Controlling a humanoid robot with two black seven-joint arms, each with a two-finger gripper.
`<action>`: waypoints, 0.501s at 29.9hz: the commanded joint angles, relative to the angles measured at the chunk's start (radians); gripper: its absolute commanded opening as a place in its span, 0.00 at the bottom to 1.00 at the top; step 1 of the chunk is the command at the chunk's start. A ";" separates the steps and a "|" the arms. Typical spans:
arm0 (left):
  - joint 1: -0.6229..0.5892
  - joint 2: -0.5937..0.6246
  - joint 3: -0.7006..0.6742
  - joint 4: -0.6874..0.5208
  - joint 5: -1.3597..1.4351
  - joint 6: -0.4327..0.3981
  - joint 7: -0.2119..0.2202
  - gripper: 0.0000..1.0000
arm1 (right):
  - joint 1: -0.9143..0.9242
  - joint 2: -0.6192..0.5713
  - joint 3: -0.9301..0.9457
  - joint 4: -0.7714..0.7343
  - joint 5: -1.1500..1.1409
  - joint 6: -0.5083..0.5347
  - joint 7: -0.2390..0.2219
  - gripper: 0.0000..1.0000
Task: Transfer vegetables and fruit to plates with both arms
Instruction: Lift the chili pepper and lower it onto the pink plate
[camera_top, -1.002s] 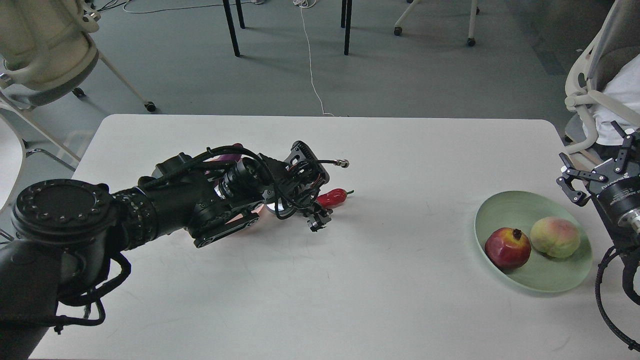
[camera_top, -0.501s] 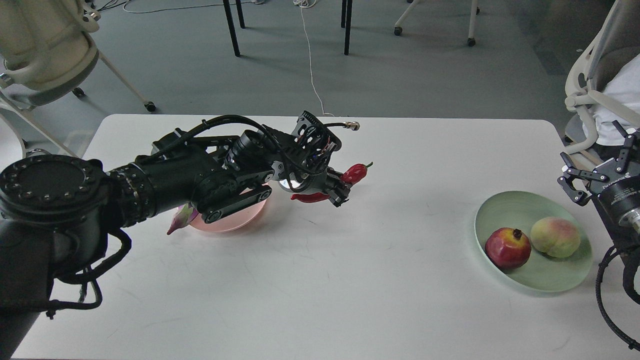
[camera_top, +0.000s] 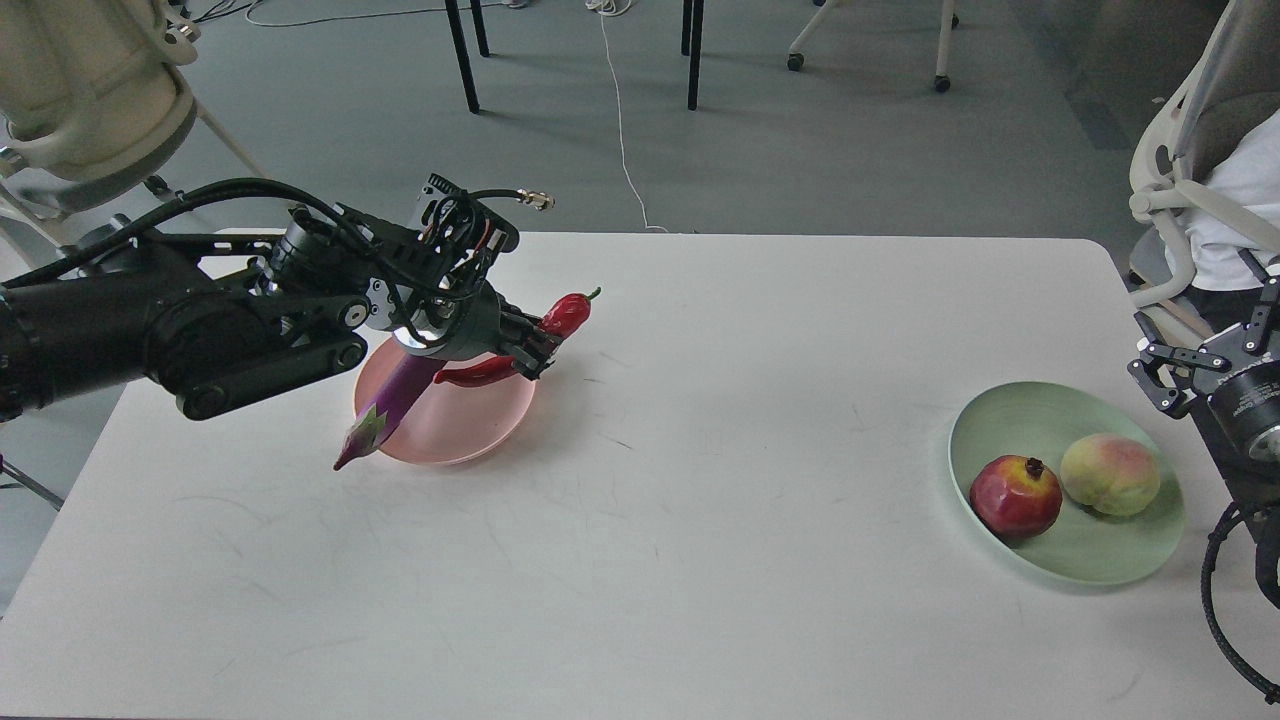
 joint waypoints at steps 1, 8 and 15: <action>0.066 0.020 0.000 0.000 0.038 0.004 0.001 0.14 | -0.001 0.000 0.004 0.000 0.000 0.000 0.000 0.99; 0.080 0.021 -0.007 0.005 0.061 0.006 0.007 0.21 | 0.000 0.000 0.011 -0.011 0.000 0.000 0.000 0.99; 0.081 0.024 -0.010 0.005 0.055 0.004 0.050 0.66 | 0.000 0.000 0.017 -0.014 0.000 0.000 0.000 0.99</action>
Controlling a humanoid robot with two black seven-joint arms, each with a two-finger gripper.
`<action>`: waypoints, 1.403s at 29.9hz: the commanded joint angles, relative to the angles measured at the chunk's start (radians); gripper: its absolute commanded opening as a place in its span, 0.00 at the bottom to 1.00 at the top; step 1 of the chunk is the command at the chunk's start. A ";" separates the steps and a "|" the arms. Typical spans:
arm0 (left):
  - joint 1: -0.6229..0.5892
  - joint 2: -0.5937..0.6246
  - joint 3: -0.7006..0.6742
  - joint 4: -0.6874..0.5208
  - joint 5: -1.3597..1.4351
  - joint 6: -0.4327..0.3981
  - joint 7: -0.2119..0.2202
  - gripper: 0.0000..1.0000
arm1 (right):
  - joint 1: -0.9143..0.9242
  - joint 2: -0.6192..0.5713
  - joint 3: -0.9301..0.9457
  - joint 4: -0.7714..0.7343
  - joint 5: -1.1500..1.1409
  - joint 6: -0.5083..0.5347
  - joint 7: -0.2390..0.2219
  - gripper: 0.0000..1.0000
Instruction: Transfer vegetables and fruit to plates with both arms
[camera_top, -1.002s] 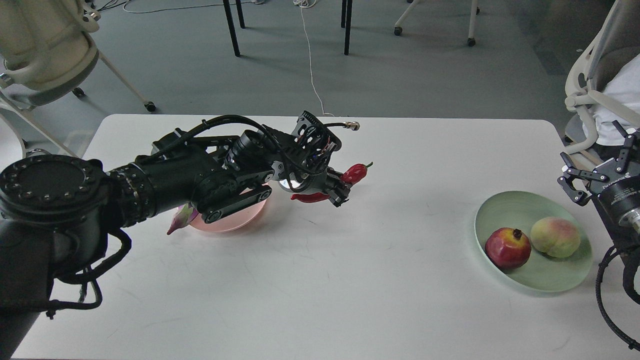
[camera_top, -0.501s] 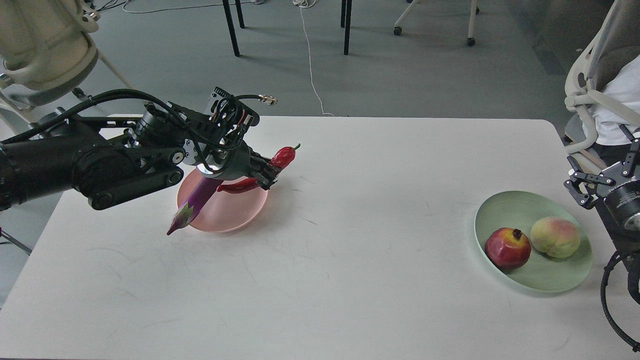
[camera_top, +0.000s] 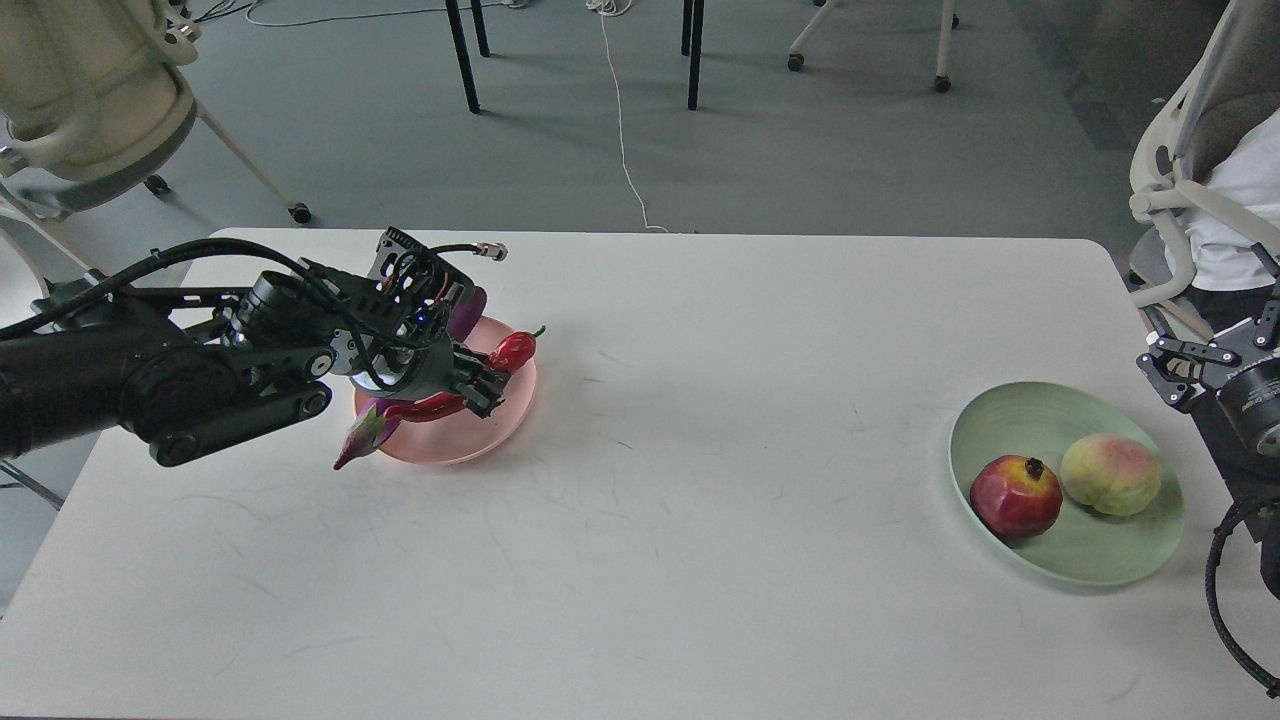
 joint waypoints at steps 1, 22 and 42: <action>0.002 0.003 -0.001 -0.001 -0.006 -0.001 0.006 0.68 | 0.000 0.000 0.003 0.000 0.000 0.000 0.000 0.99; 0.012 0.045 -0.334 0.189 -0.515 -0.001 -0.009 0.98 | 0.017 -0.003 0.191 -0.019 -0.002 0.000 0.000 0.99; 0.110 -0.248 -0.720 0.658 -1.618 0.082 -0.037 0.98 | 0.285 0.189 0.190 -0.183 -0.002 0.000 -0.111 0.99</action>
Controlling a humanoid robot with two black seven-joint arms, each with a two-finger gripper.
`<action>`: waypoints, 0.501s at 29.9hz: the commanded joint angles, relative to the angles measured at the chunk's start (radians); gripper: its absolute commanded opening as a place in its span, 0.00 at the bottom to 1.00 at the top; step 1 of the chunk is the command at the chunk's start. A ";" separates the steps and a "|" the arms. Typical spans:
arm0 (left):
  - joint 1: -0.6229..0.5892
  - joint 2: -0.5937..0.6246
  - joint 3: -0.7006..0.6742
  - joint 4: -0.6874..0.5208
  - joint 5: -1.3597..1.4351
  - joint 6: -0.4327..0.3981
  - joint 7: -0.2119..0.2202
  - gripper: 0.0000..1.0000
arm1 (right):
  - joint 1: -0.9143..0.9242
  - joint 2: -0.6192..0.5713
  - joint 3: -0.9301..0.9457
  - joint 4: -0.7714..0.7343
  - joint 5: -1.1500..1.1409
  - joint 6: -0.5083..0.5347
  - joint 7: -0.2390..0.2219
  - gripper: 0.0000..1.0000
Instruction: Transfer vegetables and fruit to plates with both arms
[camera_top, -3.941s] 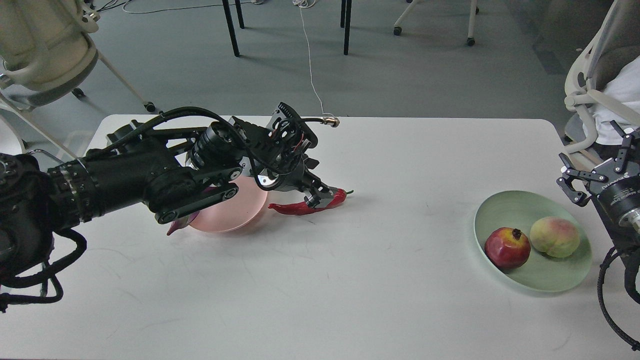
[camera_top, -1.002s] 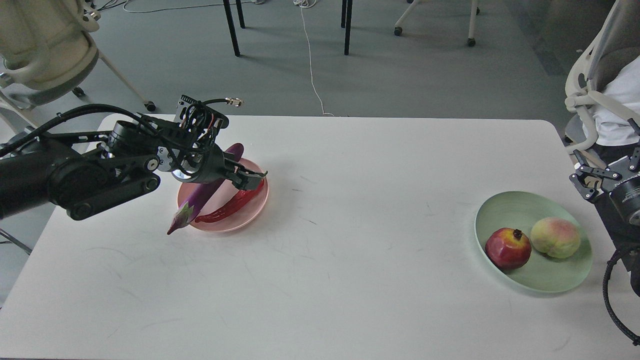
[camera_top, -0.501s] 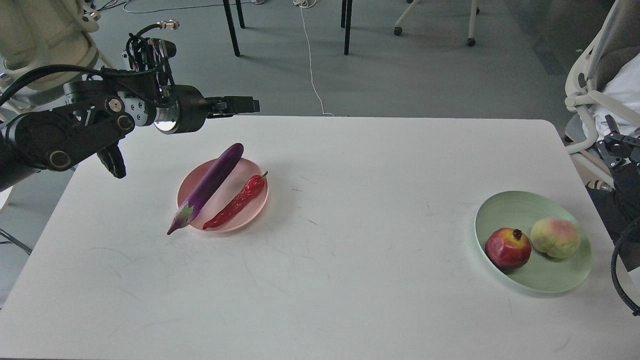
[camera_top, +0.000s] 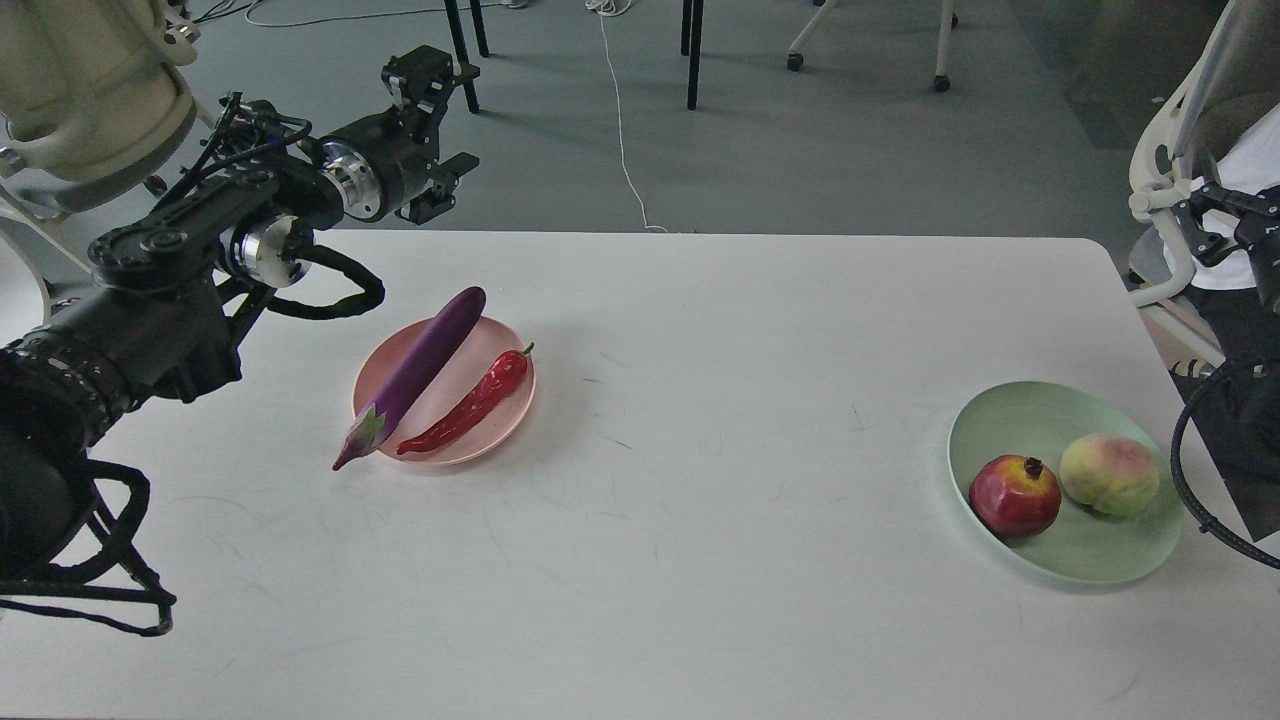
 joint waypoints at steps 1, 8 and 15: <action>0.043 -0.007 -0.123 0.010 -0.171 -0.039 0.000 0.98 | 0.049 0.044 0.008 0.000 0.000 0.000 -0.047 0.99; 0.141 -0.013 -0.301 0.010 -0.270 -0.157 -0.049 0.98 | 0.113 0.083 0.007 -0.001 0.002 0.000 -0.102 0.99; 0.213 -0.024 -0.396 0.000 -0.446 -0.169 -0.052 0.98 | 0.156 0.121 0.013 -0.100 0.002 0.000 -0.225 0.99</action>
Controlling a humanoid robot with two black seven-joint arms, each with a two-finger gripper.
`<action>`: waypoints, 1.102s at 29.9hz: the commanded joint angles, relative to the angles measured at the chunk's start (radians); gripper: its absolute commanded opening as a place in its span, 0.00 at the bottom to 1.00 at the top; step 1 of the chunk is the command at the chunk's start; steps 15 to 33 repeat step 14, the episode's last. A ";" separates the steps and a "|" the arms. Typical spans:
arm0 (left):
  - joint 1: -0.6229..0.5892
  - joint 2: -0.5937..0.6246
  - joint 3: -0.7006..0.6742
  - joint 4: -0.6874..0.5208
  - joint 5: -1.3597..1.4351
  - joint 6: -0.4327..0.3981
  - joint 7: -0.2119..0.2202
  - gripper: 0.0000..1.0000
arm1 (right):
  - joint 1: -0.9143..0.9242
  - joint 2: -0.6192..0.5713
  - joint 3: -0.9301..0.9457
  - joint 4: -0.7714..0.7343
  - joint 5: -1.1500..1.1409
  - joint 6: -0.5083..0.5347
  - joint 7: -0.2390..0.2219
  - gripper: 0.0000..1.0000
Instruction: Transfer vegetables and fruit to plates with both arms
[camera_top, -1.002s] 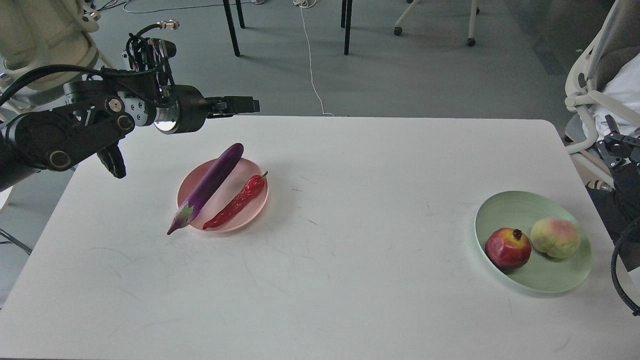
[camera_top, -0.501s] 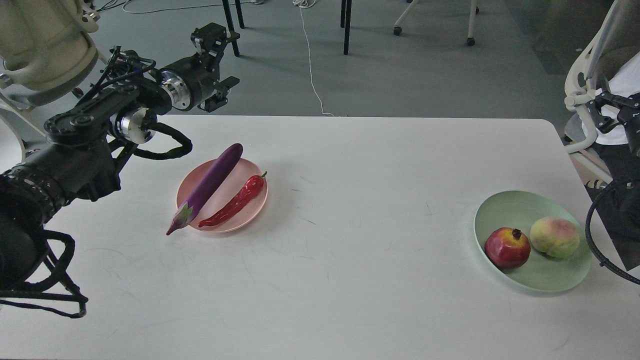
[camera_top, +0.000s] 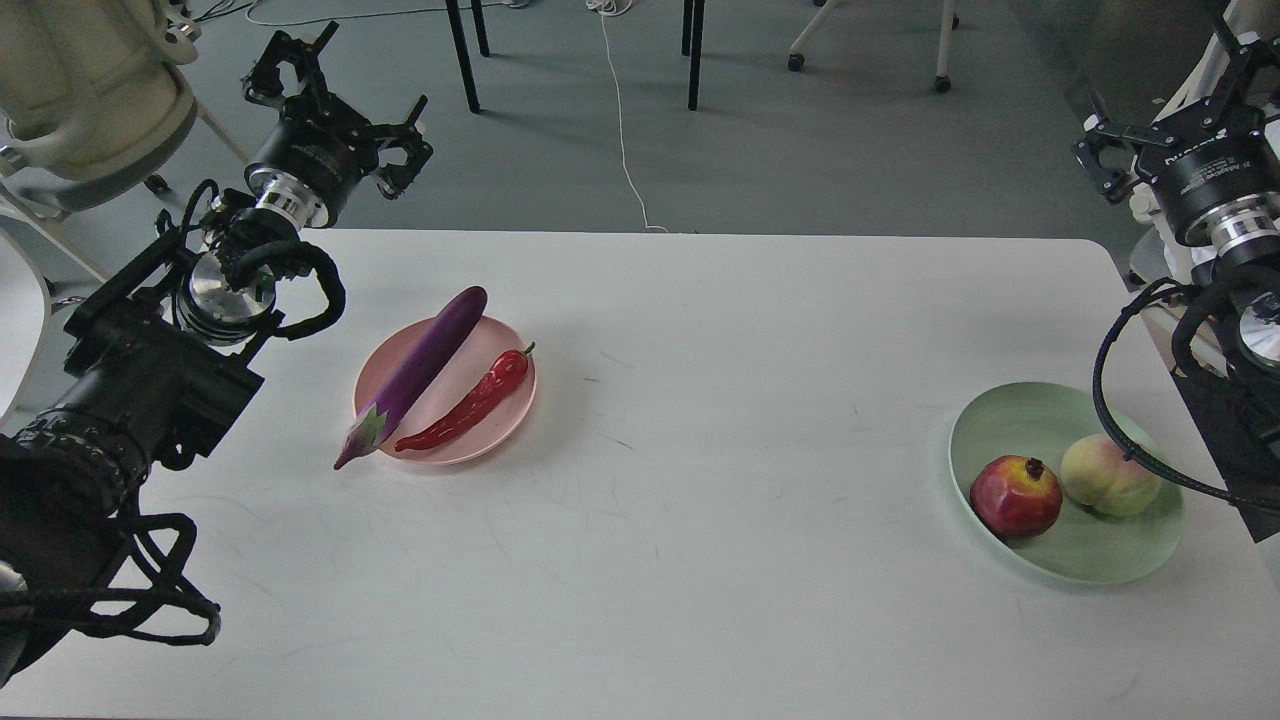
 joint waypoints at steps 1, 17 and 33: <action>0.027 -0.011 -0.018 -0.006 -0.095 -0.001 -0.008 0.98 | 0.014 0.027 0.012 -0.021 0.000 0.000 -0.021 0.99; 0.136 0.003 -0.049 -0.193 -0.151 -0.001 -0.008 0.98 | 0.014 0.032 0.034 -0.013 -0.004 0.000 -0.023 0.99; 0.136 0.003 -0.049 -0.193 -0.151 -0.001 -0.008 0.98 | 0.014 0.032 0.034 -0.013 -0.004 0.000 -0.023 0.99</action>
